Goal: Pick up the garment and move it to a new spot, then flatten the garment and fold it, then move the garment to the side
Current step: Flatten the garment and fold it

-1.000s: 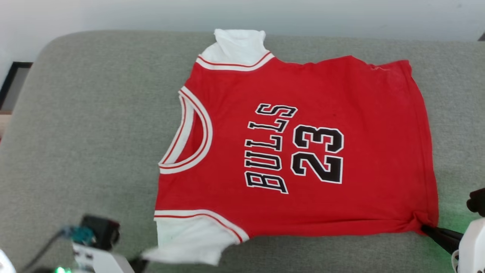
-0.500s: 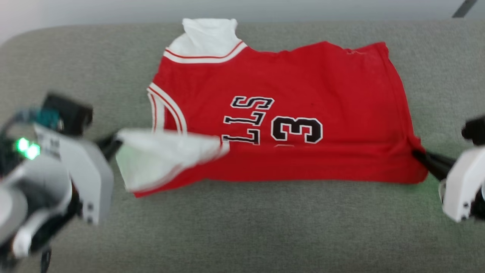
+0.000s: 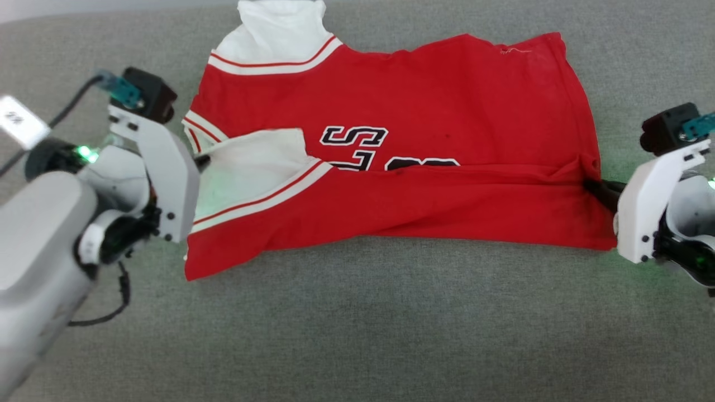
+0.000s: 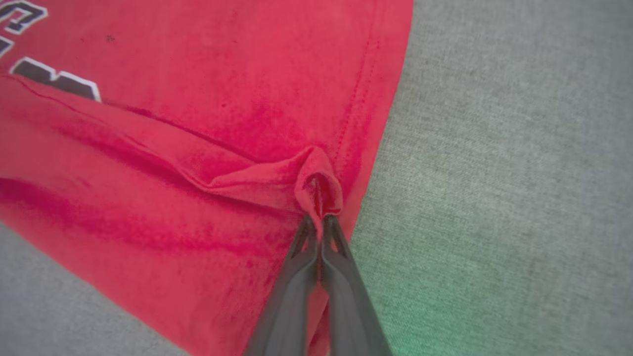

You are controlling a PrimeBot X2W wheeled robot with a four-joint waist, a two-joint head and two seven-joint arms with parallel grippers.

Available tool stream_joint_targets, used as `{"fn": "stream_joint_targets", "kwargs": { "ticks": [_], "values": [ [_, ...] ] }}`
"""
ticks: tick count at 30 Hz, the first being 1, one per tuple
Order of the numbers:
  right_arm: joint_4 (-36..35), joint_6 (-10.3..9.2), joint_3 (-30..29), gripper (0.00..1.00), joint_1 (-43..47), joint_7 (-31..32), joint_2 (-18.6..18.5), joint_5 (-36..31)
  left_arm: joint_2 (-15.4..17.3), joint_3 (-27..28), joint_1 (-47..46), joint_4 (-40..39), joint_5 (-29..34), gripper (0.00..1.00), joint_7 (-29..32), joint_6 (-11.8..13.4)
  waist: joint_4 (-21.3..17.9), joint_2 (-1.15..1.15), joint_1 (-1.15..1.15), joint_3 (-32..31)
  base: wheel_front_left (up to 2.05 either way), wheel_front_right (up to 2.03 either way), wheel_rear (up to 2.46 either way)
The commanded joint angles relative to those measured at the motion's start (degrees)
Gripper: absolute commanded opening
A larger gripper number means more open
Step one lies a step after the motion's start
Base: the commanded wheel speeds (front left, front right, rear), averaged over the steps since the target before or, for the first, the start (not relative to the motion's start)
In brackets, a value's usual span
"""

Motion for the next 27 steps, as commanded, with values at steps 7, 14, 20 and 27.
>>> {"fn": "stream_joint_targets", "kwargs": {
  "ticks": [7, 14, 20, 27],
  "values": [
    [5.45, -0.06, 5.81, 0.00, -3.52, -0.43, 0.69, 2.77, -5.51, -1.75, -1.50, 10.64, -2.01, 0.00, 2.15, -2.75, -0.02, 0.00, 0.00, 0.46, 0.00, 0.00, 0.00],
    [9.17, -0.06, 9.12, 0.00, -5.71, -0.02, 1.07, 4.94, -9.03, -2.57, -2.28, 16.69, -2.55, 0.21, 2.28, -4.45, 0.12, 0.00, 0.00, 0.51, 0.00, 0.00, 0.00],
    [12.02, -0.06, 11.03, 0.34, -7.48, 0.36, 1.42, 5.77, -9.96, -1.88, -3.85, 19.43, -2.07, 1.00, 0.08, -4.60, 0.36, 0.00, 0.00, -0.81, 0.00, 0.00, 0.00],
    [13.81, -0.06, 11.74, 1.00, -9.40, -1.37, 1.64, 5.67, -9.47, -1.49, -3.38, 18.97, -2.24, 1.00, -0.62, -4.22, 0.90, 0.00, 0.00, -4.05, 0.00, 0.00, 0.00]
  ]
}}
